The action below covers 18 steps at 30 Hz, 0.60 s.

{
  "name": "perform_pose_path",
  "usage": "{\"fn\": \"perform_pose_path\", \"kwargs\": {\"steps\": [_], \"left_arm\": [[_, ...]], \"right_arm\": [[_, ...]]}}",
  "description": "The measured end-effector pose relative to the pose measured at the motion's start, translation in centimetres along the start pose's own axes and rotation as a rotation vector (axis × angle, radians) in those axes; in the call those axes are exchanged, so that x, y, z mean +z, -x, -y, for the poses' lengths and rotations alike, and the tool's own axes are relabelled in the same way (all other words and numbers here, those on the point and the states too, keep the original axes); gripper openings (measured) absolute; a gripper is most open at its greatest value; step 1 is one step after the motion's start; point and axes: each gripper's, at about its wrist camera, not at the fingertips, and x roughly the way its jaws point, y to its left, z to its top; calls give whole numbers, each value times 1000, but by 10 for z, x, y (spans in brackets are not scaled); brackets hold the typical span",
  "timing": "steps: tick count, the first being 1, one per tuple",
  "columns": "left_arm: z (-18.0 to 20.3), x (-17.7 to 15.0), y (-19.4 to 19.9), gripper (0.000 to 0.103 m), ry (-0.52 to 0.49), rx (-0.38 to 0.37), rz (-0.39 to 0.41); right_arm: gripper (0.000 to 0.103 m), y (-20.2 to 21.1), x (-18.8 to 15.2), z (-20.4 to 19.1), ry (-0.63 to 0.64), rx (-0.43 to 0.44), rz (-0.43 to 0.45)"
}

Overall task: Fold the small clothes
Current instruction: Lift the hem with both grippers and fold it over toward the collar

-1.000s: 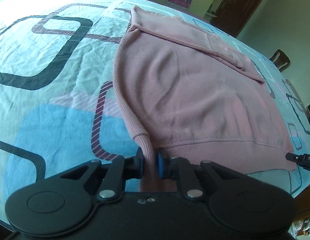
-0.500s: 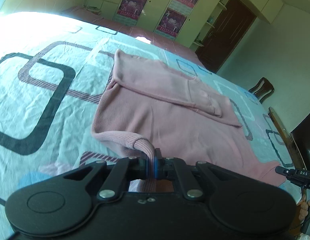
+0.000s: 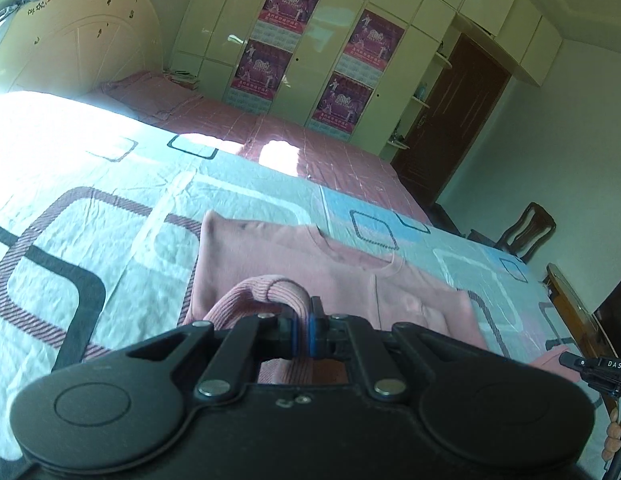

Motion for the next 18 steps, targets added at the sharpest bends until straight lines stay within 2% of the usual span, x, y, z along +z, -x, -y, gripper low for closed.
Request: {"fn": "perform_pose_path", "kwargs": {"steps": [5, 10, 16, 18], "left_arm": [[2, 31, -52, 5, 19, 40, 32], [-2, 56, -116, 5, 35, 101, 13], [-19, 60, -186, 6, 38, 188, -106], [-24, 59, -203, 16, 20, 224, -142]], "right_arm": [[8, -57, 40, 6, -52, 1, 13], [8, -125, 70, 12, -106, -11, -26], [8, -194, 78, 27, -153, -49, -118], [9, -208, 77, 33, -163, -68, -132]]}}
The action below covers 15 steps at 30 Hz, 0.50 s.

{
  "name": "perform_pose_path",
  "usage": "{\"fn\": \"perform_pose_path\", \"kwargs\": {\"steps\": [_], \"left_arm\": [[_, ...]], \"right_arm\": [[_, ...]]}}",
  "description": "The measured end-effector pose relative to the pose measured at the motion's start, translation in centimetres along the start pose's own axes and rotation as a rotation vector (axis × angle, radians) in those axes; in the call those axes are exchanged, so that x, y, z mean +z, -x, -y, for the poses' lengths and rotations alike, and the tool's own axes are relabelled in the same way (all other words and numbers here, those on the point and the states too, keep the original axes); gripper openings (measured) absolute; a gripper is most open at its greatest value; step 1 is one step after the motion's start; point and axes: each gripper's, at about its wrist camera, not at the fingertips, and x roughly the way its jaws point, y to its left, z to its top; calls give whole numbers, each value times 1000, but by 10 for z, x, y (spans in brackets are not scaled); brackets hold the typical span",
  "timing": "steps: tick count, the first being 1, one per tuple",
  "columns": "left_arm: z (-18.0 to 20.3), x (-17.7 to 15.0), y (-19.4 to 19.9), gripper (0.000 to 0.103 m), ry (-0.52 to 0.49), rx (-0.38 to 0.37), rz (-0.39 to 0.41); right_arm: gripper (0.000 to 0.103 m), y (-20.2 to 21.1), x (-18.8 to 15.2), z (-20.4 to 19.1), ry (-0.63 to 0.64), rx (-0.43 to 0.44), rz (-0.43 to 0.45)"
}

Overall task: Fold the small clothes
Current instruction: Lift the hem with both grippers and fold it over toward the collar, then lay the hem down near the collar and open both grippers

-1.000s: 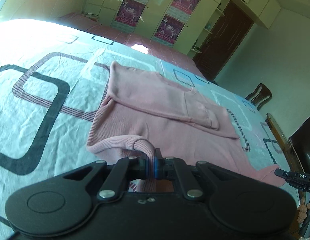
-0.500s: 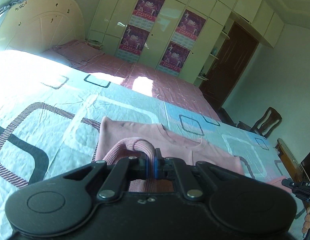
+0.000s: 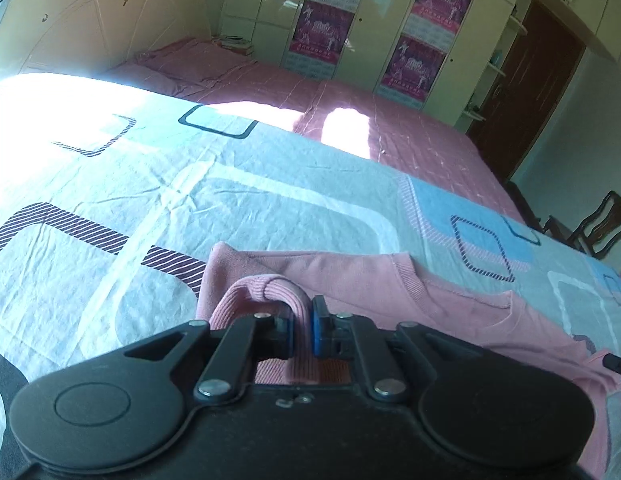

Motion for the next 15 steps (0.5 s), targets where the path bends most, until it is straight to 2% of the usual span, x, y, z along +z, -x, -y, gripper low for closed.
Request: {"fn": "perform_pose_path", "kwargs": {"steps": [3, 4, 5, 7, 10, 13, 15], "left_arm": [[-9, 5, -11, 43, 18, 22, 9], [-12, 7, -9, 62, 29, 27, 24], [-14, 9, -6, 71, 34, 24, 50], [-16, 15, -1, 71, 16, 14, 75], [-18, 19, 1, 72, -41, -10, 71], [-16, 14, -6, 73, -143, -28, 34], [-11, 10, -18, 73, -204, -39, 5]], "right_arm": [[10, -19, 8, 10, -43, -2, -29], [17, -20, 10, 11, -43, 0, -29], [23, -19, 12, 12, -36, 0, -17], [55, -14, 18, 13, -11, -5, 29], [57, -15, 28, 11, 64, 21, 46], [57, -27, 27, 7, 179, 49, 3], [57, -41, 22, 2, 254, 30, -34]]}}
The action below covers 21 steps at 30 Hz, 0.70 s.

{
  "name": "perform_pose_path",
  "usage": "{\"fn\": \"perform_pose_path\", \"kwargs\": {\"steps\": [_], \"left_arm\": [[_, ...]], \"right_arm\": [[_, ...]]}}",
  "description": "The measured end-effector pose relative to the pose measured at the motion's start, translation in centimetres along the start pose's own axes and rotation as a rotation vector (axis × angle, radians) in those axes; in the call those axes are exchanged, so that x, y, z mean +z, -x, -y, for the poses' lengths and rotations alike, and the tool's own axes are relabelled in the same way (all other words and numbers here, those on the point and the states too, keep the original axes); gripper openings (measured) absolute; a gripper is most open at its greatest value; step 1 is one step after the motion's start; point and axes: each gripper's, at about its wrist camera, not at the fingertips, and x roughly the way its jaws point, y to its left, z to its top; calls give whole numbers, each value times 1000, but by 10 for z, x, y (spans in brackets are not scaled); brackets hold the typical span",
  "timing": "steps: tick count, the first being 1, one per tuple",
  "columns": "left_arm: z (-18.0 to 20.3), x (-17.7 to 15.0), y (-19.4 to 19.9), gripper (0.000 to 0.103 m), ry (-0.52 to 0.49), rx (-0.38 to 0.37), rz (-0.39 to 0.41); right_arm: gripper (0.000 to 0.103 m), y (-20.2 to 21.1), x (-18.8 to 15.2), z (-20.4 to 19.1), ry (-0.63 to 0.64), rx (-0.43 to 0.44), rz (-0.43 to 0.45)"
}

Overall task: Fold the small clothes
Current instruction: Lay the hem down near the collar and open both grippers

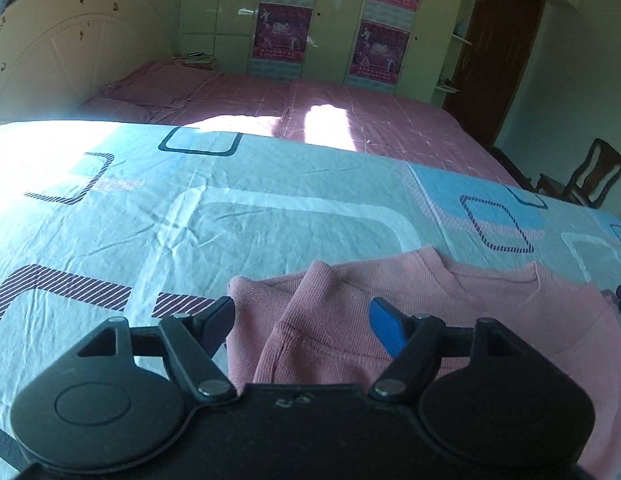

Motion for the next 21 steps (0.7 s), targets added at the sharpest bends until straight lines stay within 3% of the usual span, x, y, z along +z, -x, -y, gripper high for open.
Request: {"fn": "perform_pose_path", "kwargs": {"steps": [6, 9, 11, 12, 14, 16, 19, 21], "left_arm": [[5, -4, -31, 61, -41, -3, -27], [6, -1, -43, 58, -58, -4, -48], [7, 0, -51, 55, -77, -13, -65], [7, 0, -53, 52, -82, -23, -66], [9, 1, -54, 25, -92, -44, -64], [13, -1, -52, 7, -123, -45, -47], [16, -2, -45, 5, -132, -37, -7], [13, 0, -34, 5, -97, -26, 53]], "right_arm": [[56, -31, -6, -3, 96, -15, -45], [35, -41, -7, -3, 144, 1, -79], [34, -43, -7, -3, 169, 11, -88], [32, -44, -6, -4, 186, 15, -93], [18, -46, -6, -6, 222, 33, -112], [12, -48, -6, -9, 261, 32, -121], [9, -46, -7, -12, 285, 35, -111], [8, -35, -5, -11, 262, 37, -46]]}}
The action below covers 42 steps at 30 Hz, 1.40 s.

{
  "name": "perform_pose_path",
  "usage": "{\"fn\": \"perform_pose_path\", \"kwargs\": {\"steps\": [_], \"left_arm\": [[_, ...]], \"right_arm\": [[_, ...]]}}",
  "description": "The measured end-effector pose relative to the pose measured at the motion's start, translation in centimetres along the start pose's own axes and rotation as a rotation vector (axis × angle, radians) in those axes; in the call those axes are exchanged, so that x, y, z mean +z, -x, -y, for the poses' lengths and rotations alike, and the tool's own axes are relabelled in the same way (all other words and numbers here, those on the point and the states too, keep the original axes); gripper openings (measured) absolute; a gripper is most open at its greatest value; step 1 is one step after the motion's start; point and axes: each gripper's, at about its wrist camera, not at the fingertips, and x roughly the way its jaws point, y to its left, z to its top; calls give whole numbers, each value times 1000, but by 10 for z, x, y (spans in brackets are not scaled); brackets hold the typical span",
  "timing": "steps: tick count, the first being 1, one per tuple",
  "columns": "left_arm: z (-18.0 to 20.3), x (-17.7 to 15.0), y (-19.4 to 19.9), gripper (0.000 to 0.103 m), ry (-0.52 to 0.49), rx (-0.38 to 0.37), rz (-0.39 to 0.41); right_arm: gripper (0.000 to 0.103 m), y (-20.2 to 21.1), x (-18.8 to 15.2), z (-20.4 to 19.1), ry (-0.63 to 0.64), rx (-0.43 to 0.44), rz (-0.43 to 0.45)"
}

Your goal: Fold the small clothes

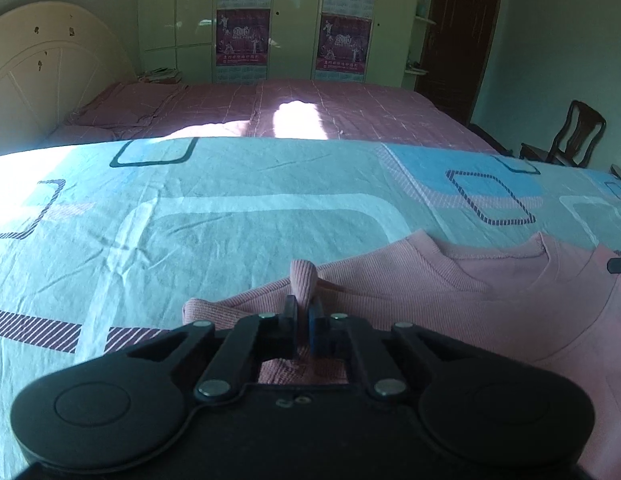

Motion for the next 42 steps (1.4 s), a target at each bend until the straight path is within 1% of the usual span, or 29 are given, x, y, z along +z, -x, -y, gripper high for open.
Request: {"fn": "perform_pose_path", "kwargs": {"steps": [2, 3, 4, 7, 10, 11, 12, 13, 14, 15, 17, 18, 19, 20, 21, 23, 24, 26, 28, 30, 32, 34, 36, 38, 40, 42], "left_arm": [[-5, 3, 18, 4, 63, 40, 98], [-7, 3, 22, 4, 80, 57, 125], [-7, 3, 22, 5, 91, 95, 148], [-3, -1, 7, 4, 101, 165, 127], [4, -7, -2, 4, 106, 218, 134], [4, -10, -6, 4, 95, 244, 125], [2, -13, -12, 1, 85, 281, 108], [-3, -16, -17, 0, 96, 313, 89], [-14, -21, -20, 1, 138, 323, 68], [-18, -21, -20, 1, 154, 312, 69], [-11, -20, -21, 1, 76, 328, 52], [-10, -20, -20, 1, 64, 328, 51], [-11, -20, -16, 1, 85, 308, 55], [-13, -21, -11, 5, 104, 297, 60], [-14, -21, -5, 7, 111, 289, 68], [-15, -21, 8, 16, 124, 268, 82], [-14, -21, 15, 18, 127, 256, 92], [-11, -21, 32, 16, 119, 233, 114], [-4, -23, 48, 18, 108, 186, 123], [9, -28, 61, 18, 93, 127, 112], [26, -38, 66, 19, 64, 73, 91], [42, -50, 64, 22, 23, 46, 72], [48, -62, 57, 22, 15, 48, 46], [47, -73, 52, 22, 18, 71, 35], [39, -83, 50, 22, 6, 121, 26], [30, -91, 52, 22, -2, 148, 43]], "right_arm": [[8, 15, 3, 1, -34, -1, 85], [8, 20, 4, 1, -42, -14, 115], [8, 21, 4, 2, -56, -40, 140], [7, 8, -1, -3, -50, -122, 145], [7, -3, -7, -5, -57, -181, 155], [7, -10, -10, -3, -62, -201, 141], [7, -19, -16, 2, -67, -219, 113], [7, -19, -19, 5, -62, -224, 130], [7, -21, -19, 4, -52, -230, 132], [7, -22, -18, 4, -48, -235, 131], [7, -22, -17, 3, -53, -237, 128], [7, -20, -17, 2, -56, -230, 133], [7, -15, -16, 2, -64, -222, 136], [8, -10, -15, 2, -81, -205, 139], [10, -3, -14, 1, -92, -190, 149], [11, 10, -12, -4, -81, -187, 166], [13, 18, -11, -6, -84, -177, 172], [15, 33, -11, -11, -104, -142, 178], [21, 43, -16, -22, -84, -115, 168], [28, 50, -24, -38, -63, -84, 155], [28, 50, -34, -53, -56, -40, 123], [28, 49, -46, -73, -21, -12, 97], [28, 47, -56, -87, -7, 11, 81], [28, 46, -64, -93, -11, 26, 62], [28, 46, -73, -94, 17, -6, 54], [28, 48, -82, -82, 2, -44, 46]]}}
